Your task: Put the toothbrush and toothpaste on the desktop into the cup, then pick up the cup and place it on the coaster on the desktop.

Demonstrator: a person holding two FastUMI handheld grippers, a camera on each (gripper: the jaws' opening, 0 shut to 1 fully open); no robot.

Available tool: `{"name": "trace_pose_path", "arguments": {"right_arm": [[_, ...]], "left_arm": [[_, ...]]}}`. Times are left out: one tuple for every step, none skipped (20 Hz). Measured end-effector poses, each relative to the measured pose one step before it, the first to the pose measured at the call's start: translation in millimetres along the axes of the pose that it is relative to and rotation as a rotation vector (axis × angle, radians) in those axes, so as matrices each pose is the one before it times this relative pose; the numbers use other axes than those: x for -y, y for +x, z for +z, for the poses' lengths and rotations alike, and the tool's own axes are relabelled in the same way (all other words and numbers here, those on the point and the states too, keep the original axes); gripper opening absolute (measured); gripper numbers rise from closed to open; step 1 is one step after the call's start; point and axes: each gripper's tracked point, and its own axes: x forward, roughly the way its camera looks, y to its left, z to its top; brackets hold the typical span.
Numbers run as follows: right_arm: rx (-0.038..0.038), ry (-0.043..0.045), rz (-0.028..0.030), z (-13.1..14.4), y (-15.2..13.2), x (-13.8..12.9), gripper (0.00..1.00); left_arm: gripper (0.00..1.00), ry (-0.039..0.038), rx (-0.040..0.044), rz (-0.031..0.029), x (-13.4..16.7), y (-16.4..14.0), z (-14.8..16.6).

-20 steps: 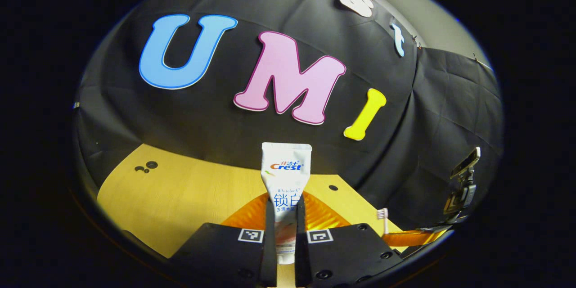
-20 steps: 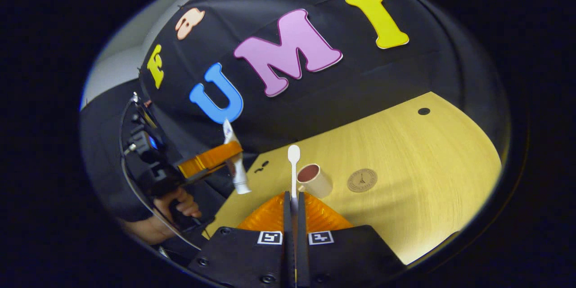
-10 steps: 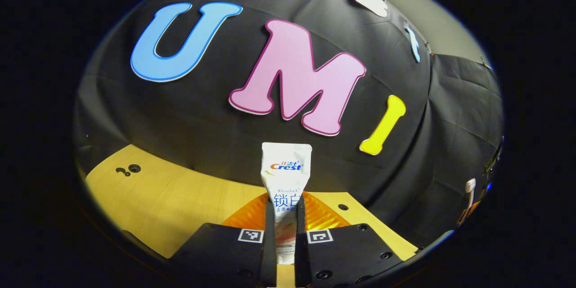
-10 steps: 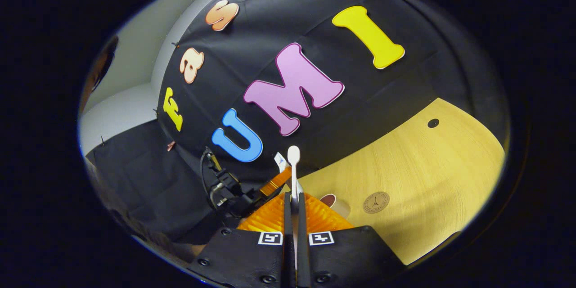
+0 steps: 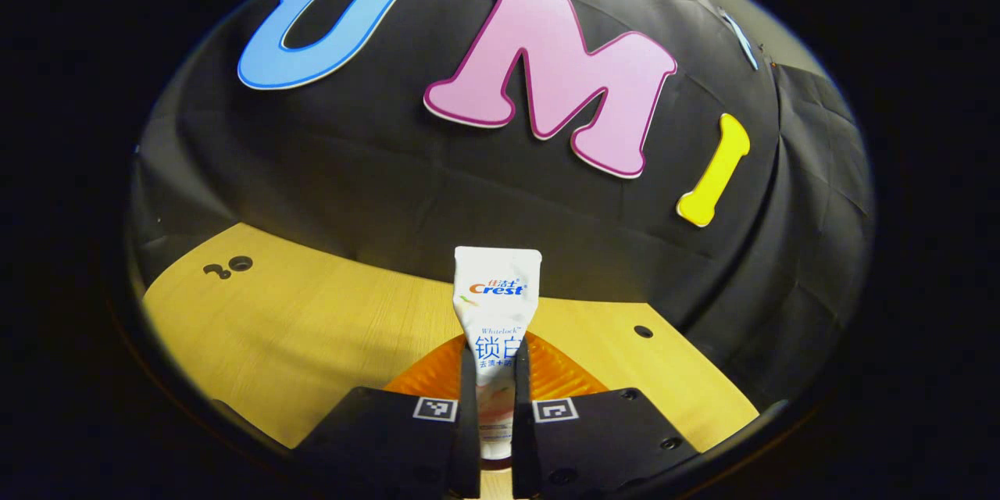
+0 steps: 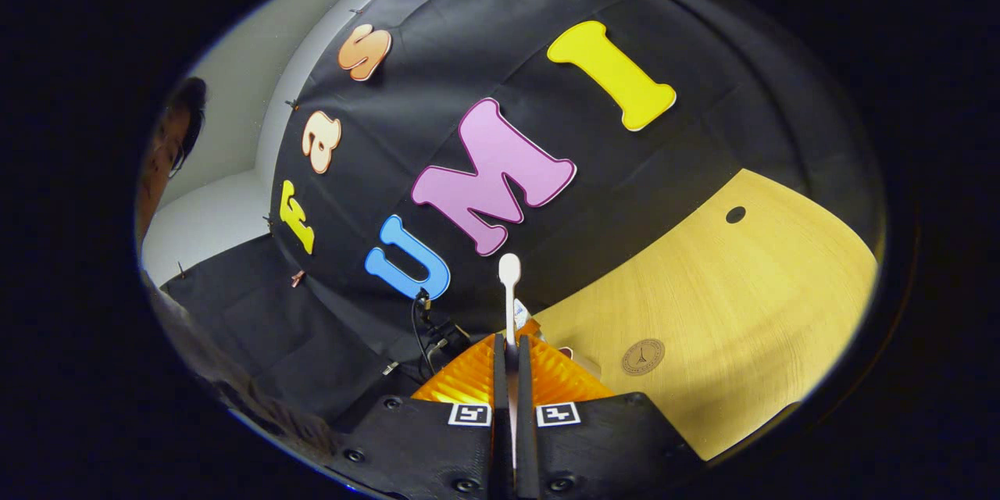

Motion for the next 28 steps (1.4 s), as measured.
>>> {"name": "trace_pose_path", "arguments": {"right_arm": [[0.00013,-0.00188,-0.00296,-0.95,-1.37,1.02,0.06],[-0.00245,-0.0057,-0.00366,-0.27,-1.0,1.11,0.06],[-0.00372,-0.00517,-0.00365,-1.72,-0.38,1.32,0.06],[-0.00063,-0.00154,-0.0019,-0.23,-0.44,0.88,0.06],[0.00105,0.00266,0.00036,0.69,0.71,-0.18,0.06],[0.00111,0.00331,0.00085,-0.56,0.84,-0.2,0.06],[-0.00046,0.00015,-0.00039,-0.81,0.56,-0.84,0.06],[-0.00099,0.0012,0.00288,-0.69,0.84,-0.76,0.06],[0.00198,0.00135,0.00231,-1.53,1.36,-2.3,0.06],[0.00014,0.00206,0.00456,-0.13,2.46,-1.11,0.06],[-0.00039,0.00202,0.00294,-0.42,0.72,-2.11,0.06],[-0.00021,-0.00004,0.0011,-1.12,1.94,-1.63,0.06],[0.00042,0.00059,0.00253,-0.98,2.09,-0.69,0.06],[0.00458,0.0006,0.00021,-0.08,2.25,-1.52,0.06],[0.00653,0.00203,0.00356,1.73,2.48,-1.78,0.06],[0.00697,0.00255,0.00269,0.97,2.53,-1.52,0.06],[0.00757,0.0002,0.0053,1.35,3.86,-2.34,0.06],[0.00538,-0.00089,0.00384,0.95,4.38,-1.54,0.06],[0.00606,0.0007,0.00724,0.53,5.95,-1.34,0.06],[0.00821,0.00289,0.00686,1.55,6.88,-1.19,0.06],[0.00906,0.0038,0.00947,1.52,7.78,-0.61,0.06],[0.00746,0.00052,0.00872,0.36,9.02,-0.84,0.06],[0.00503,-0.00288,0.00837,-3.32,9.47,0.12,0.06],[0.0017,-0.00503,0.00678,-3.87,11.67,1.49,0.06],[-0.00386,-0.00542,0.00615,-4.01,12.43,2.63,0.06],[-0.00204,-0.00332,0.00705,-4.82,12.52,4.08,0.06],[-0.00297,0.00148,0.00667,-6.38,13.46,2.27,0.06],[-0.00221,0.00541,0.00473,-6.06,14.82,3.95,0.06]], "left_arm": [[0.2,-0.00131,-0.01041,0.00409,-1.95,1.76,-6.68],[0.21,-0.00026,-0.01024,0.00605,-1.19,2.54,-4.59],[0.22,0.00036,-0.01004,0.00804,-1.67,1.38,-5.12],[0.28,0.00076,-0.00976,0.00616,-2.19,-0.51,-4.23],[0.24,0.0015,-0.00798,0.00376,-1.64,2.97,-11.84],[0.26,0.00051,-0.00848,0.00228,-0.63,-4.44,5.13],[0.27,0.00024,-0.00977,-0.00101,0.46,0.45,-2.4],[0.28,0.00007,-0.01001,-0.00568,0.89,-0.21,-2.72],[0.29,-0.00023,-0.01253,-0.01021,0.07,-3.82,-5.69],[0.43,-0.00206,-0.01262,-0.01414,1.41,-3.22,-2.73],[0.29,0.0024,-0.00458,-0.00579,-0.68,-1.16,-1.93],[0.5,0.00709,0.00102,-0.00396,-0.59,-4.08,1.92],[0.55,0.0051,-0.00002,-0.0061,1.03,-2.19,-0.53],[0.62,0.00972,-0.00106,0.00117,-0.03,-2.99,2.34],[0.66,0.01395,-0.00112,0.00428,-0.53,-1.59,0.63],[0.81,0.01215,-0.00303,0.00525,-0.11,-4.55,1.24],[0.75,0.00929,-0.0055,0.00079,0.05,-7.07,0.02],[0.77,0.00688,-0.00353,-0.00281,0.51,-7.41,1.65],[0.78,0.00492,-0.00136,-0.00394,1.54,-10.04,1.74],[0.8,0.00561,-0.00149,-0.01085,1.69,-9.12,2.35],[0.81,0.00553,-0.00401,-0.00411,0.77,-11.94,1.05],[0.81,0.00316,-0.00604,-0.01077,1.87,-10.09,0.1],[0.81,0.00226,-0.00616,-0.01303,3.03,-10.71,-1.54],[0.81,0.00377,-0.00679,-0.01164,2.64,-10.78,-0.24],[0.81,0.00672,-0.00186,-0.00457,1.13,-10.8,-1.87],[0.81,0.00289,0.00065,-0.0027,0.83,-9.92,-0.17],[0.81,-0.00311,-0.00178,-0.00547,2.22,-10.11,-2.62],[0.81,-0.00552,-0.00035,-0.00406,2.04,-11.4,-1.75]]}}
